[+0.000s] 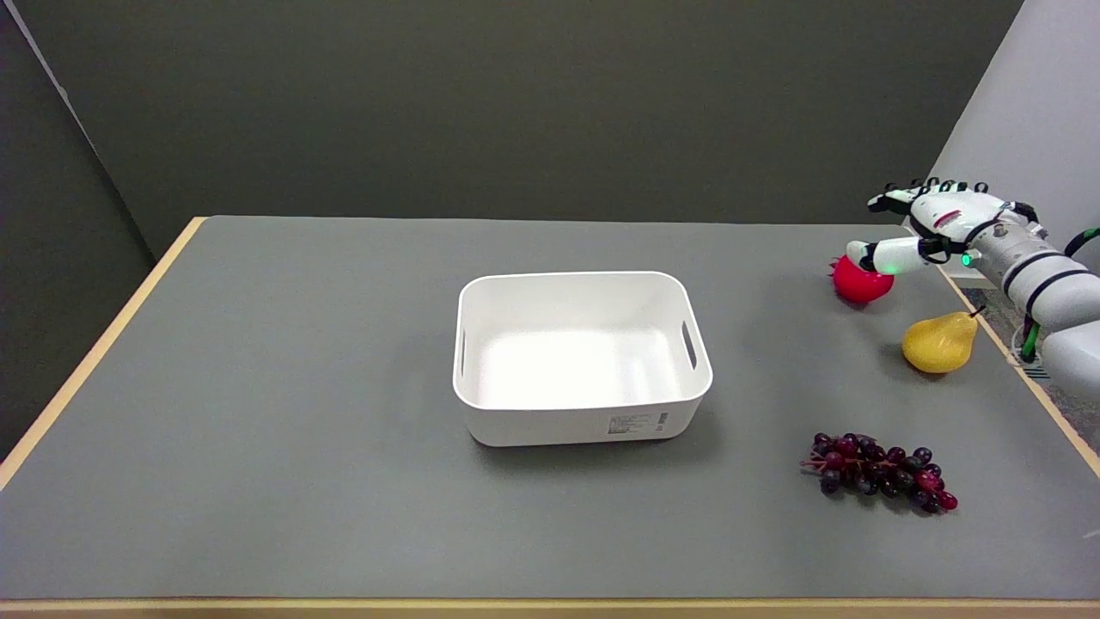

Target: Pick up the pomerganate.

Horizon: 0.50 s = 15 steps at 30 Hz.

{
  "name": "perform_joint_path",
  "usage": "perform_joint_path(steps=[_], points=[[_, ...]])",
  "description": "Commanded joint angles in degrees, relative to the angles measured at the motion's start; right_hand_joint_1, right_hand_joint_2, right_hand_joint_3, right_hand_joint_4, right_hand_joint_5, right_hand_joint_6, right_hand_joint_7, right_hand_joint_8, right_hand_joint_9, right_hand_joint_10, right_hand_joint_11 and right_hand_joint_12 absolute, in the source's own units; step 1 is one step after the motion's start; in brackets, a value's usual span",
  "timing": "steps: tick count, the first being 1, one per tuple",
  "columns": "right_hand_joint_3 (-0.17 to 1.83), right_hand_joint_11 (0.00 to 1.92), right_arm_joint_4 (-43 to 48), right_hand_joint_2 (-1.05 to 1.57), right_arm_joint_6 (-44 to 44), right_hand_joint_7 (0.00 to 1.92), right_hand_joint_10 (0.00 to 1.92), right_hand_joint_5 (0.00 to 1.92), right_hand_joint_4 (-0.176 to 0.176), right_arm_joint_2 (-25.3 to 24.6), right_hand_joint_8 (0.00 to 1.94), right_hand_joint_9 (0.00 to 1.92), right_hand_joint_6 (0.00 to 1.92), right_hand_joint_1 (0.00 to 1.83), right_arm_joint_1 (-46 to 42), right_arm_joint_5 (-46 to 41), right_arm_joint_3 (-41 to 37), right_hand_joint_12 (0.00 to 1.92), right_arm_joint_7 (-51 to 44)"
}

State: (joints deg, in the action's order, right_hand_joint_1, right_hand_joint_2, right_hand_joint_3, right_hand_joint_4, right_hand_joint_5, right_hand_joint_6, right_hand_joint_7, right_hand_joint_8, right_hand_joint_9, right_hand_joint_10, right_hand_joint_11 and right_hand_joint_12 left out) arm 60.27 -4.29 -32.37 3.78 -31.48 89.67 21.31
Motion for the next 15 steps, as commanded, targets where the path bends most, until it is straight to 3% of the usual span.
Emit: perform_joint_path(steps=[1, 6, 15], points=[[0.92, 0.08, -11.5, 0.58, -3.2, 0.17, 0.5, 0.19, 0.118, -1.9, 0.26, 0.11, 0.42, 0.18, 12.9, -0.2, 13.8, 1.14, 0.2], [0.92, 0.08, -17.0, 0.58, -4.4, 0.17, 0.49, 0.19, 0.119, -3.5, 0.26, 0.11, 0.43, 0.18, 18.0, -0.3, 19.3, 1.14, 0.3], [0.95, 0.08, -18.5, 0.57, -4.8, 0.17, 0.51, 0.18, 0.119, -3.6, 0.26, 0.12, 0.44, 0.2, 18.9, -0.3, 20.6, 1.15, 0.3]])
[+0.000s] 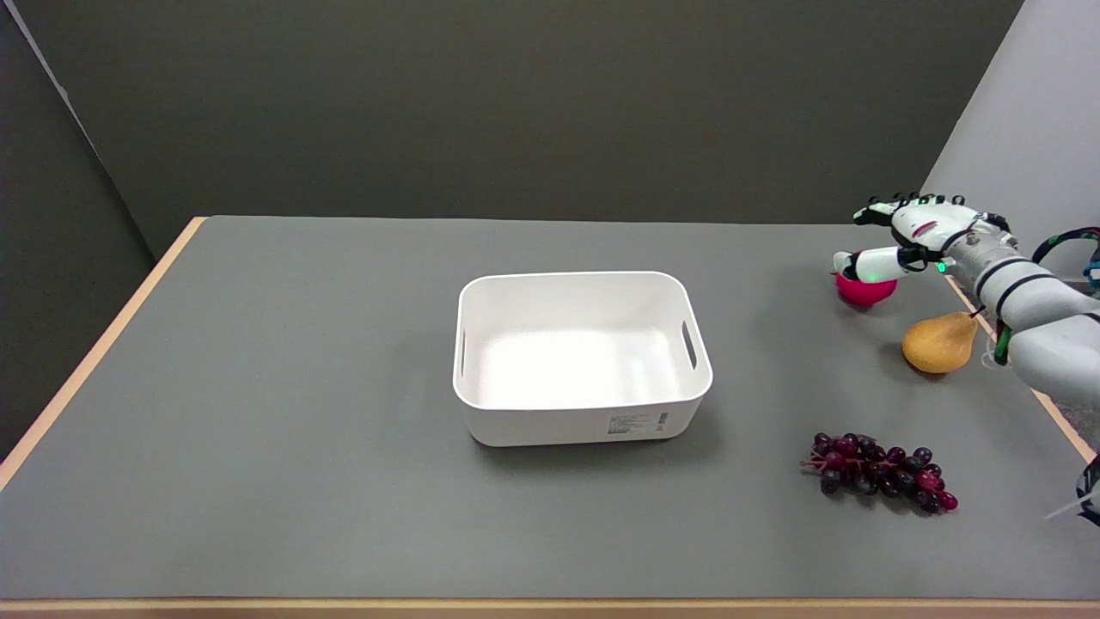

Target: Pick up the pomerganate.

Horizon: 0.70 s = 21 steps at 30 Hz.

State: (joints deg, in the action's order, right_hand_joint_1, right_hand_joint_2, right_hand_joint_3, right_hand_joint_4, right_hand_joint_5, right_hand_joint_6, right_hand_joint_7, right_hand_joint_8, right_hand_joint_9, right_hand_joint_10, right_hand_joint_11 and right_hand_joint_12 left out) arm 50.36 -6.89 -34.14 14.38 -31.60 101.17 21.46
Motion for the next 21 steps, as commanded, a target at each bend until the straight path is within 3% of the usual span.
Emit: perform_joint_path(steps=[1, 4, 13, 21], points=[[0.95, 0.08, -8.6, 0.57, -2.2, 0.18, 0.51, 0.18, 0.119, -1.8, 0.26, 0.12, 0.44, 0.21, 8.2, -0.1, 9.0, 1.15, 0.2], [1.0, 0.11, -8.4, 0.56, -2.2, 0.17, 0.54, 0.17, 0.121, -1.8, 0.29, 0.13, 0.47, 0.2, 7.5, -0.1, 8.8, 1.09, 0.2], [0.99, 0.15, -8.1, 0.61, -2.9, 0.22, 0.57, 0.19, 0.117, -1.6, 0.29, 0.19, 0.45, 0.55, 6.3, -0.1, 8.6, 1.22, 0.2], [1.0, 0.17, -7.9, 0.61, -3.5, 0.23, 0.59, 0.2, 0.118, -1.7, 0.3, 0.21, 0.46, 0.63, 5.9, -0.1, 9.0, 1.25, 0.2]])
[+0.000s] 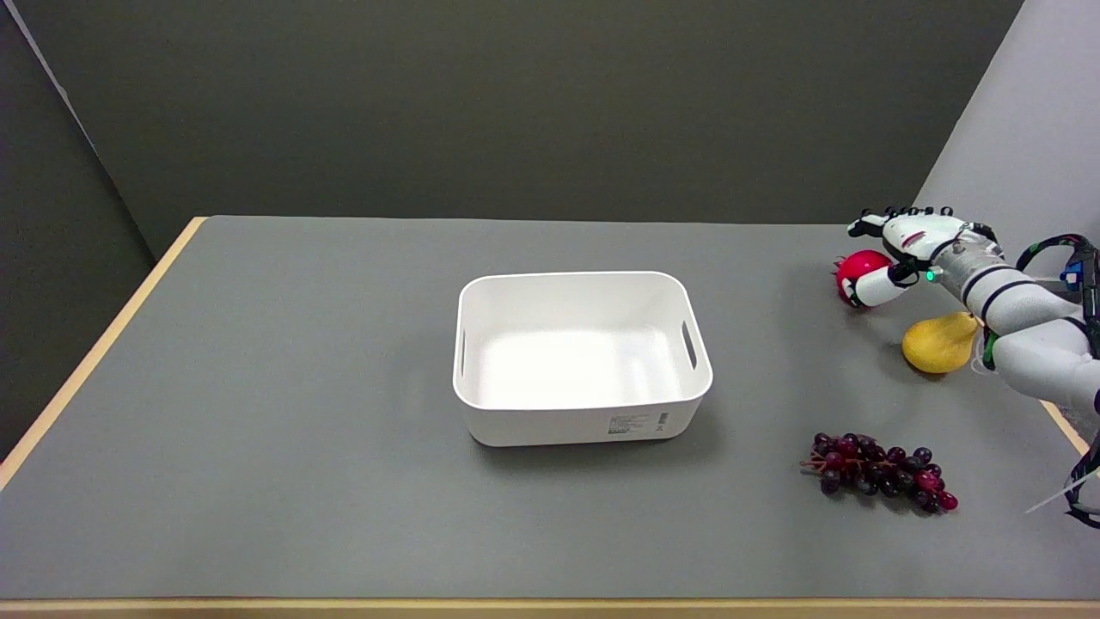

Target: Pick up the pomerganate.

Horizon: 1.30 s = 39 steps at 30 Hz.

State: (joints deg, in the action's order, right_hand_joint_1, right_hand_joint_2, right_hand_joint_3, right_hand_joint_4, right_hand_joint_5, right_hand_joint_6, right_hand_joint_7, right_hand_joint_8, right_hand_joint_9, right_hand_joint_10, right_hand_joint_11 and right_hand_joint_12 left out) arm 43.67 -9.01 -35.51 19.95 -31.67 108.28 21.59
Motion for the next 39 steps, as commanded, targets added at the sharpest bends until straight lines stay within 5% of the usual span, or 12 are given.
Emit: perform_joint_path(steps=[1, 17, 24, 36, 39], points=[[1.0, 0.17, -1.0, 0.61, -1.4, 0.23, 0.59, 0.2, 0.118, -0.3, 0.3, 0.21, 0.46, 0.63, 0.3, -0.1, 1.9, 1.25, 0.0], [1.0, 0.23, 1.0, 0.62, -1.9, 0.27, 0.65, 0.25, 0.12, -0.4, 0.34, 0.26, 0.53, 0.65, -1.3, -0.1, 1.5, 1.32, 0.0], [0.95, 0.41, 1.5, 0.7, -4.1, 0.48, 0.92, 0.42, 0.148, -0.4, 0.56, 0.45, 0.94, 0.84, -2.1, -0.1, 1.5, 1.47, 0.0], [0.95, 0.52, 1.5, 0.74, -5.0, 0.59, 1.08, 0.49, 0.173, -0.4, 0.82, 0.56, 1.16, 0.96, -2.3, -0.1, 1.5, 1.58, 0.0], [0.34, 0.59, 1.5, 1.16, -5.8, 0.63, 1.17, 0.61, 0.171, -0.4, 0.96, 0.61, 1.58, 0.83, -2.3, -0.1, 1.5, 1.64, 0.0]])
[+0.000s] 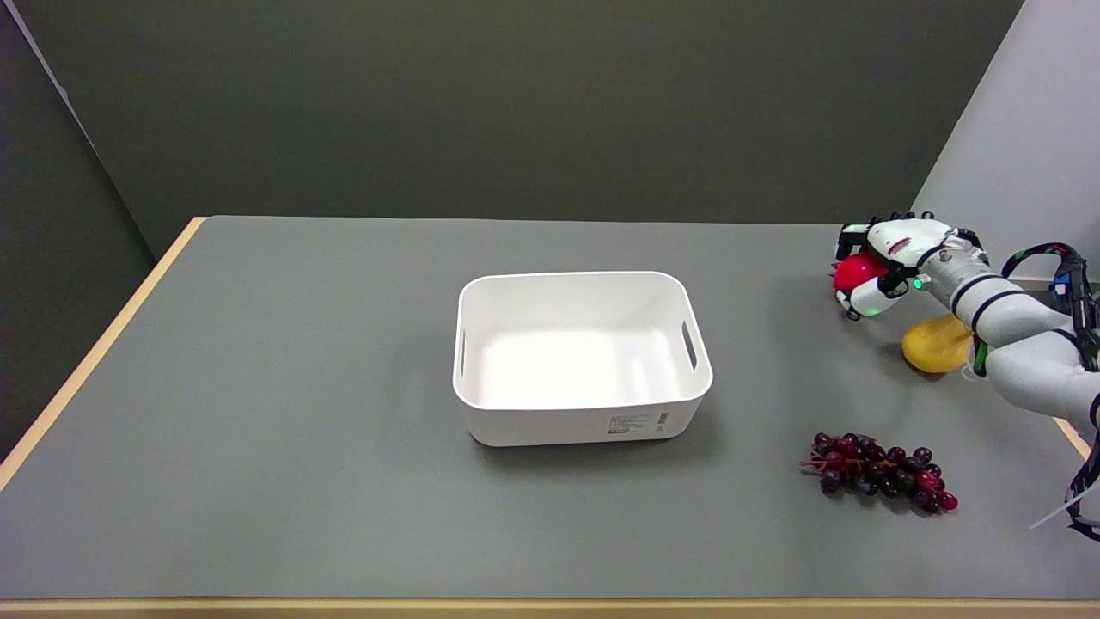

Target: Pick up the pomerganate.

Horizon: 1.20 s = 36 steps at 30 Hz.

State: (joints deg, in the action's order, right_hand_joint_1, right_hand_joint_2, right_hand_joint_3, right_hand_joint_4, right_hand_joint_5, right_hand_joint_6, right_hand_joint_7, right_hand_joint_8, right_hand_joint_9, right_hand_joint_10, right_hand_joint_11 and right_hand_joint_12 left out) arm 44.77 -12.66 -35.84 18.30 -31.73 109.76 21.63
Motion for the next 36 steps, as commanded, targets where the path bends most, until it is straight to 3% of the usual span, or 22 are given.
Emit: perform_joint_path(steps=[1, 2, 3, 6, 7, 8, 9, 19, 24, 29, 36], points=[[0.28, 0.6, 0.4, 1.18, -2.7, 0.68, 1.18, 0.59, 0.072, -0.1, 1.11, 0.62, 1.64, 0.96, -0.7, 0.0, 0.0, 1.66, 0.0], [0.22, 0.62, 0.4, 1.2, -3.1, 0.72, 1.19, 0.58, -0.026, -0.1, 1.27, 0.64, 1.7, 1.09, -0.7, 0.0, 0.0, 1.68, 0.0], [0.19, 0.63, 0.4, 1.21, -3.8, 0.75, 1.19, 0.57, -0.062, -0.1, 1.3, 0.65, 1.71, 1.14, -0.7, 0.0, -0.1, 1.68, 0.0], [0.24, 0.66, 0.9, 1.17, -5.2, 0.79, 1.22, 0.56, -0.079, -0.1, 1.28, 0.68, 1.71, 1.15, -0.7, -0.1, -1.3, 1.67, 0.0], [0.24, 0.67, 1.1, 1.17, -5.6, 0.8, 1.27, 0.56, -0.1, -0.1, 1.27, 0.68, 1.7, 1.18, -0.8, -0.1, -1.8, 1.67, 0.0], [0.2, 0.7, 1.4, 1.16, -6.1, 0.83, 1.39, 0.57, -0.15, -0.1, 1.26, 0.69, 1.67, 1.28, -0.9, -0.1, -2.3, 1.67, 0.0], [0.18, 0.71, 1.7, 1.16, -6.7, 0.85, 1.45, 0.57, -0.176, -0.1, 1.24, 0.69, 1.65, 1.33, -1.0, -0.1, -2.9, 1.67, 0.0], [0.21, 0.75, 8.1, 1.13, -10.5, 0.88, 1.43, 0.59, -0.176, -0.1, 1.23, 0.71, 1.61, 1.34, -3.3, -0.2, -7.9, 1.65, 0.0], [0.21, 0.76, 15.8, 1.13, -13.8, 0.88, 1.43, 0.6, -0.176, -0.1, 1.22, 0.72, 1.61, 1.34, -7.8, -0.2, -15.1, 1.64, 0.9], [0.22, 0.77, 26.9, 1.12, -17.5, 0.88, 1.43, 0.6, -0.176, -0.1, 1.22, 0.72, 1.61, 1.34, -14.3, -0.2, -23.4, 1.64, 10.4], [0.24, 0.76, 38.1, 1.11, -19.9, 0.88, 1.43, 0.6, -0.176, -0.2, 1.22, 0.72, 1.61, 1.34, -19.7, -0.2, -26.3, 1.66, 20.6]])
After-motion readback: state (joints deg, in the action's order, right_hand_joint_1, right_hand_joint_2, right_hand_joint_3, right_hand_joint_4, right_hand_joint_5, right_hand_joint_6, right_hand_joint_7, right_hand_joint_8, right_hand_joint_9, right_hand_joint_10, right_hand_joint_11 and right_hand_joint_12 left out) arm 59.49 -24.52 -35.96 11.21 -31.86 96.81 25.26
